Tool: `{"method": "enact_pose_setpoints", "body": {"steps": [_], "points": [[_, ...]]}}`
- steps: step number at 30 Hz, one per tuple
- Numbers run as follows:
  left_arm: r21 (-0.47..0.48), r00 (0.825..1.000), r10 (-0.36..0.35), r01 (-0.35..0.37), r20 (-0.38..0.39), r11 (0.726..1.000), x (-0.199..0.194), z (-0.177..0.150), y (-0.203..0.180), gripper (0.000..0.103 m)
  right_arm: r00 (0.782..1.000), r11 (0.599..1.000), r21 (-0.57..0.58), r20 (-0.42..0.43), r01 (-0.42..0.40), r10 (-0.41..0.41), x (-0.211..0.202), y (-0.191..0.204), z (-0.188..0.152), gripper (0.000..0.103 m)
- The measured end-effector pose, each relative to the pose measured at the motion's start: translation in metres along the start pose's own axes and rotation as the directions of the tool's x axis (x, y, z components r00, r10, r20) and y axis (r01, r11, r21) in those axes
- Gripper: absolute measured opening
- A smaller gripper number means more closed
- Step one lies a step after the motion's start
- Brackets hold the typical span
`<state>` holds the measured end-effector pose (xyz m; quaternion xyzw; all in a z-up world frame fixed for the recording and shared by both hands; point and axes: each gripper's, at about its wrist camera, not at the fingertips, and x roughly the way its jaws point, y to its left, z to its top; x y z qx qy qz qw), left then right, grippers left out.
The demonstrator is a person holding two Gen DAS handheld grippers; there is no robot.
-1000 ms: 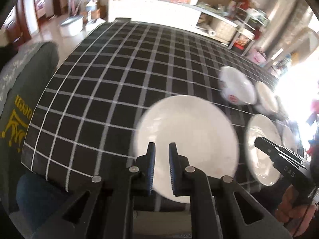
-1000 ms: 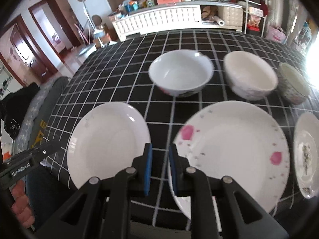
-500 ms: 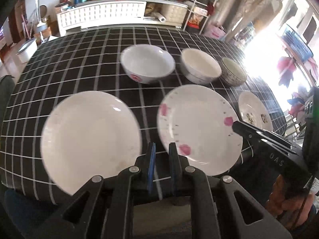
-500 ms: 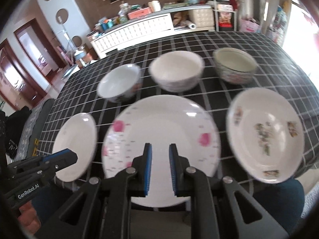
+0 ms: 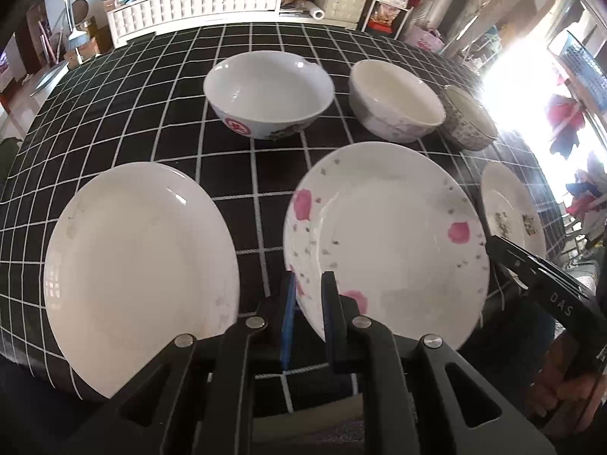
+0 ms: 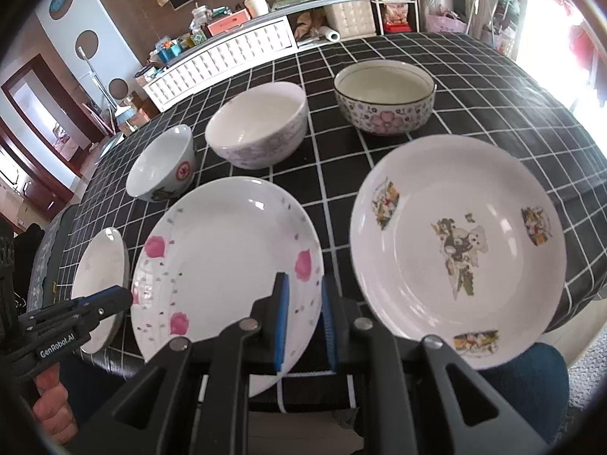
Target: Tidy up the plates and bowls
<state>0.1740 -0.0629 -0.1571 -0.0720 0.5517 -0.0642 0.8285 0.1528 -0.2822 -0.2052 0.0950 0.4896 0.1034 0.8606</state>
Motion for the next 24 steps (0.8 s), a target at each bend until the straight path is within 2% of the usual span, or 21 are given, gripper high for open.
{"method": "enact_pose_setpoints", "body": {"steps": [13,19,24], "points": [[0.021,0.999,0.026,-0.025,-0.036,0.999,0.024,0.011,0.002,0.012,0.999,0.999,-0.008,-0.033,0.032,-0.033,0.018,-0.006,0.005,0.021],[0.025,0.999,0.031,-0.03,-0.045,0.999,0.032,0.013,0.001,0.012,0.999,0.999,-0.026,-0.032,0.024,-0.025,0.021,-0.004,0.007,0.021],[0.033,0.999,0.027,-0.026,-0.045,0.999,0.036,0.014,0.001,0.011,0.998,1.0,-0.025,-0.063,0.018,-0.02,0.03,-0.004,0.008,0.021]]}}
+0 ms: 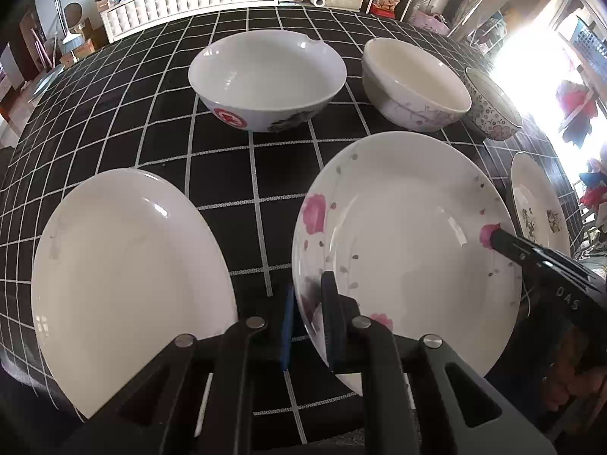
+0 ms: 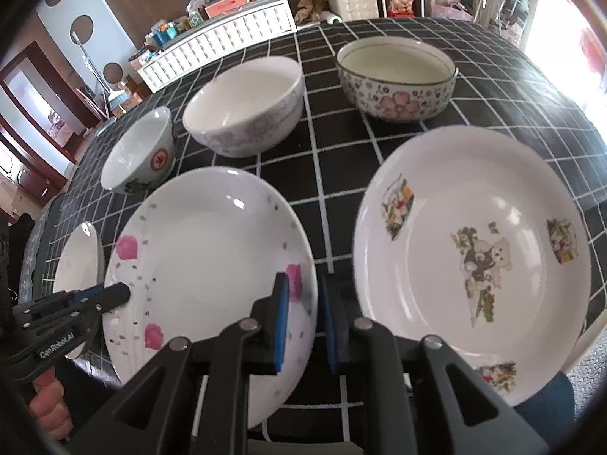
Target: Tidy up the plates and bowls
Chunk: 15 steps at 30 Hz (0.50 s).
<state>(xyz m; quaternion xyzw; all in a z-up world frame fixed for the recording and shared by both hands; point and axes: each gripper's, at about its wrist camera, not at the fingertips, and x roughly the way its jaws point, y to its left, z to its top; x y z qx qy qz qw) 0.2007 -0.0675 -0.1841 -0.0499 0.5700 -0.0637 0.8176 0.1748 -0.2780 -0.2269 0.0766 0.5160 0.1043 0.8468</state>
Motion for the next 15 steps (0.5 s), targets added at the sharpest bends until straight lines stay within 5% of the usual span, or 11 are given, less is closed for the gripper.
{"method": "enact_pose_setpoints", "body": {"steps": [15], "points": [[0.008,0.999,-0.043,0.043,0.004,0.999,-0.008,-0.01,0.001,0.012,0.999,0.999,0.004,-0.001,0.053,-0.053,-0.014,0.009,-0.007,0.02]]}}
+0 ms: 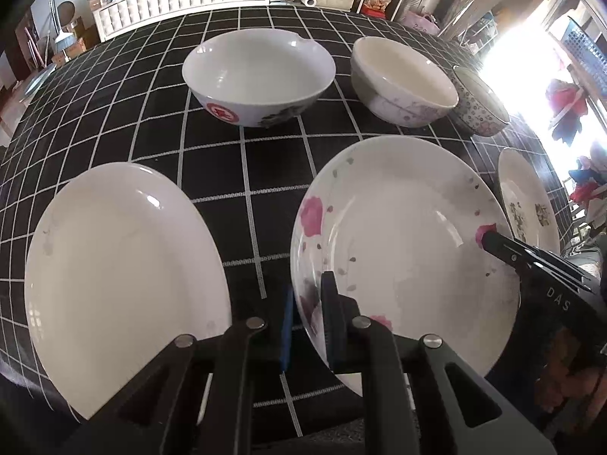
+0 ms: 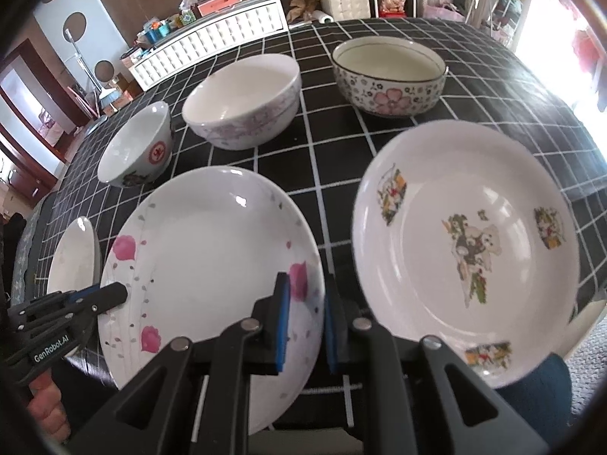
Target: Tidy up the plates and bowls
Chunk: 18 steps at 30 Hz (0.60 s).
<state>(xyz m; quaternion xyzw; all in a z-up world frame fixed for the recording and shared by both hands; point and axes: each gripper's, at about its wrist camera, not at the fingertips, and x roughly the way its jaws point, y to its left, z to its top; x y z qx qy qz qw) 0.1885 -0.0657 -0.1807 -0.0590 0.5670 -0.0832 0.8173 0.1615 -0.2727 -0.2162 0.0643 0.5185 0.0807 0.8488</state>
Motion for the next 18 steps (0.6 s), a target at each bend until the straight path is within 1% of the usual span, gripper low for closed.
{"method": "enact_pose_setpoints", "body": {"steps": [5,11,14,18], "points": [[-0.016,1.0,-0.016,0.017,0.026,1.0,-0.016,-0.008,0.005,0.012,1.0,1.0,-0.016,0.017,0.011,-0.011,-0.013,0.01,-0.001,0.02],[-0.04,0.996,0.009,-0.005,0.086,0.999,-0.044,-0.021,0.021,0.012,0.999,0.999,-0.047,0.046,0.0,0.002,-0.027,0.036,-0.002,0.02],[-0.073,0.994,0.005,0.003,0.109,0.997,-0.059,-0.027,0.036,0.012,0.999,0.998,-0.068,0.051,-0.008,0.012,-0.031,0.051,-0.002,0.02],[-0.11,0.991,0.029,-0.015,0.13,0.994,-0.073,-0.037,0.054,0.012,0.998,0.994,-0.102,0.051,-0.026,0.031,-0.032,0.073,-0.003,0.02]]}}
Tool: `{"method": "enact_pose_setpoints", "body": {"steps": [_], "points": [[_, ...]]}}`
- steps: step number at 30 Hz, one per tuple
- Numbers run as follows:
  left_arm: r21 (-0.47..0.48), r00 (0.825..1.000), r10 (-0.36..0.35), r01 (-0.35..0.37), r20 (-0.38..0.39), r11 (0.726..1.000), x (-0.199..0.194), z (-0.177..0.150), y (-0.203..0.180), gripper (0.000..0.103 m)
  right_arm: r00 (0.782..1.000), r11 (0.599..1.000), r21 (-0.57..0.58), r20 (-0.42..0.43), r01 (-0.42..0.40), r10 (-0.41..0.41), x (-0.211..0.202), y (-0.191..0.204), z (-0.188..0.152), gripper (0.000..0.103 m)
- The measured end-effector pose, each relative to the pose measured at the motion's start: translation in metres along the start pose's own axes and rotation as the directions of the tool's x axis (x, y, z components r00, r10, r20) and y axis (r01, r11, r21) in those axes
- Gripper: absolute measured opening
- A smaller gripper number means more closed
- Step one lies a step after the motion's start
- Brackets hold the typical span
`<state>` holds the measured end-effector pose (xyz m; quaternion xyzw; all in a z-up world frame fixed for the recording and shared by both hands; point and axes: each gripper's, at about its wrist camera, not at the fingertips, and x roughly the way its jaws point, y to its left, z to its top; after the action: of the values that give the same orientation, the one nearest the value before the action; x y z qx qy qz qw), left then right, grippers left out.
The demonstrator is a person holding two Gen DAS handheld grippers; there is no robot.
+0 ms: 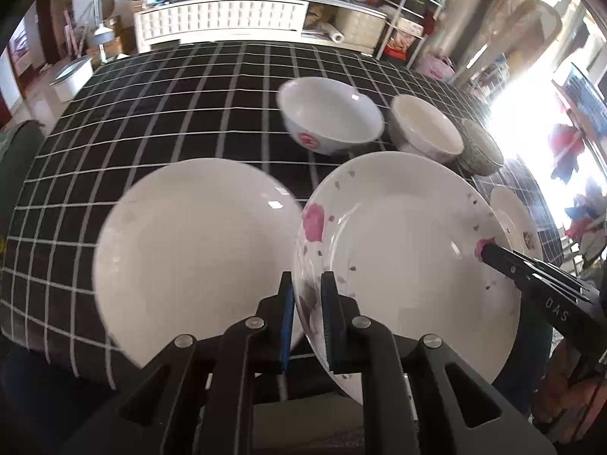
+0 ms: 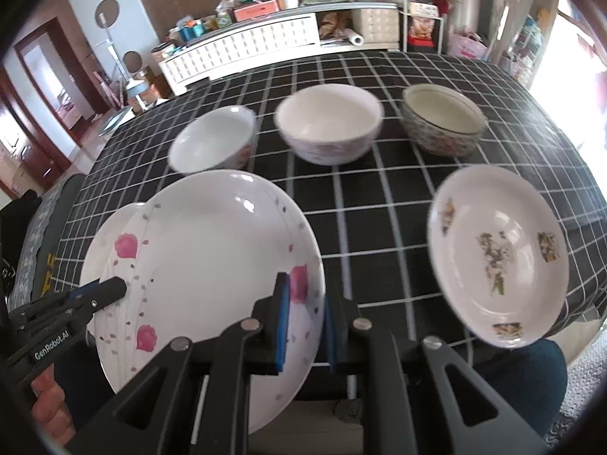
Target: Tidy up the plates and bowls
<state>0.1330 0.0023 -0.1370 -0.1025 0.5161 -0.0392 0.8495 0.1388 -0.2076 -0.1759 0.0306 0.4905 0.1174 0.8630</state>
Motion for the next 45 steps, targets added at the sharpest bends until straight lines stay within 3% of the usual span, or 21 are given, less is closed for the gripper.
{"method": "enact_pose_setpoints", "body": {"steps": [16,31,45], "points": [[-0.134,0.994,0.106,-0.105,0.0,0.985,-0.036,-0.035,0.091,0.012,0.993,0.991,-0.088,-0.075,-0.097,0.09,0.036,0.084,-0.014,0.02],[-0.179,0.992,0.127,-0.127,-0.016,0.976,-0.034,-0.033,0.121,0.012,0.992,0.986,-0.138,-0.093,-0.092,0.08,0.053,0.115,-0.006,0.02],[-0.189,0.99,0.14,-0.143,-0.03,0.972,-0.019,-0.008,0.141,0.012,0.989,0.984,-0.154,-0.134,-0.089,0.068,0.074,0.13,0.009,0.02]]}}
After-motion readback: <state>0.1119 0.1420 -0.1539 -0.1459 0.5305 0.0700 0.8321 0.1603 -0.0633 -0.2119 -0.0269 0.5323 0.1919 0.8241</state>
